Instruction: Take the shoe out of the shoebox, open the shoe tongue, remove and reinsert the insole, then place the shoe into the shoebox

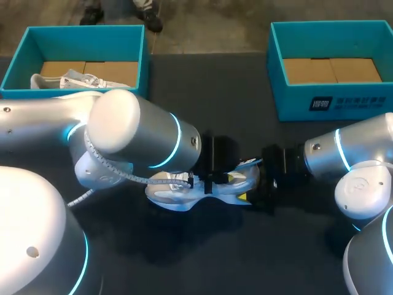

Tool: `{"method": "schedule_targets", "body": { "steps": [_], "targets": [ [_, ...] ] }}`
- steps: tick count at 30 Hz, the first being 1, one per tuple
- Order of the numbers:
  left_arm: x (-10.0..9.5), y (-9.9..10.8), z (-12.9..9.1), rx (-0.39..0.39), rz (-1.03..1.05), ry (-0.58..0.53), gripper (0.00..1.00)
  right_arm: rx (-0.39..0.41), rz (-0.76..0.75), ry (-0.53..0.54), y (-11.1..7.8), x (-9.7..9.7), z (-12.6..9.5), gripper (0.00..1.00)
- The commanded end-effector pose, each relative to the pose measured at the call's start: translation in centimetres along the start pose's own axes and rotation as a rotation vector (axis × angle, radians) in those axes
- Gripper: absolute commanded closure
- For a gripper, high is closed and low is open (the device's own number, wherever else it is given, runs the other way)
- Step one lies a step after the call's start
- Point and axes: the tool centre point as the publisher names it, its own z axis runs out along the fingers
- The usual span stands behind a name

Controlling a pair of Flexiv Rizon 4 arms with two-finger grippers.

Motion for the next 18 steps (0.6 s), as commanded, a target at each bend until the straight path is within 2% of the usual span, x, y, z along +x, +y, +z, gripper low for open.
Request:
{"method": "schedule_targets", "body": {
  "steps": [1,9,13,14,16,18],
  "targets": [
    [0.0,-0.2,0.9,0.002,-0.004,-0.006,0.60,0.005,0.000,-0.001,-0.1,-0.2,0.3,1.00],
    [-0.6,0.0,2.4,-0.002,-0.015,-0.012,0.60,0.005,0.000,-0.001,-0.1,-0.2,0.3,1.00],
    [-0.8,0.0,2.8,-0.003,-0.018,-0.005,0.64,0.005,0.000,-0.001,-0.1,-0.2,0.3,1.00],
    [-0.8,0.0,2.9,-0.002,-0.018,-0.002,0.67,0.005,0.000,-0.001,-0.1,-0.2,0.3,1.00],
    [-0.8,-0.1,2.9,0.000,-0.017,0.001,1.00,0.005,0.000,-0.001,-0.1,-0.2,0.3,1.00],
    [-0.7,-0.2,2.8,0.000,-0.013,0.003,1.00,0.005,0.000,-0.001,-0.1,-0.2,0.3,1.00]
  ]
}}
